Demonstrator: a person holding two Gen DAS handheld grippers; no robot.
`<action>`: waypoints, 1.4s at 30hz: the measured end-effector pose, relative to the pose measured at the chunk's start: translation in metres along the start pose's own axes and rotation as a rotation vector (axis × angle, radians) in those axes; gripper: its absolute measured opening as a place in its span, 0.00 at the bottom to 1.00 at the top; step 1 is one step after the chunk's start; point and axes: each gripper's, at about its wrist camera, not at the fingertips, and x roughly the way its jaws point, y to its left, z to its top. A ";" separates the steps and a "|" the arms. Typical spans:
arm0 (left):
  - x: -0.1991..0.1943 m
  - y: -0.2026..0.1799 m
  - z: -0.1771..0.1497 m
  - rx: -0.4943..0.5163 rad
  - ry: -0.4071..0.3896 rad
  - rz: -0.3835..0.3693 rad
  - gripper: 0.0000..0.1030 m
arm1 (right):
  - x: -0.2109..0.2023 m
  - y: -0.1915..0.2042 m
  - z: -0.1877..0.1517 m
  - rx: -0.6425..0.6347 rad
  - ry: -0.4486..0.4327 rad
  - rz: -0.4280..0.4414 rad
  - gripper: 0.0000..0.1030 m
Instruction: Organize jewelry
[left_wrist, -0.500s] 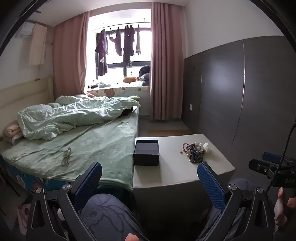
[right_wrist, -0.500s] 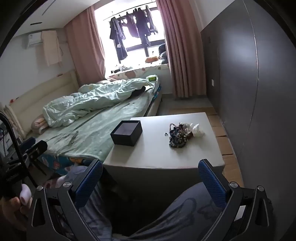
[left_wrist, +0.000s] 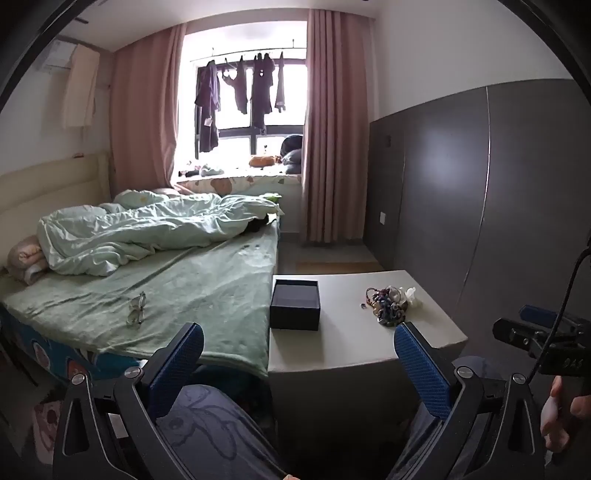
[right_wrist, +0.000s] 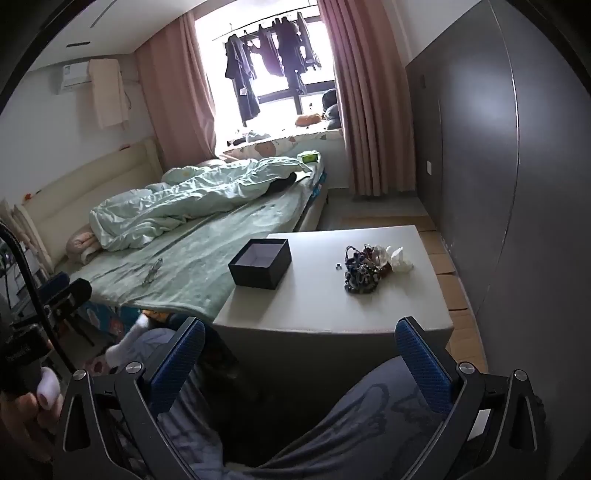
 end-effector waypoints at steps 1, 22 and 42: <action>0.000 0.000 0.000 0.000 0.002 0.002 1.00 | -0.002 0.000 0.000 -0.003 -0.003 -0.003 1.00; -0.003 0.006 0.006 -0.010 -0.008 -0.011 1.00 | 0.001 -0.003 0.005 -0.002 -0.006 -0.004 1.00; 0.000 0.008 0.009 -0.020 -0.002 -0.020 1.00 | 0.002 -0.004 0.005 0.002 -0.008 -0.005 1.00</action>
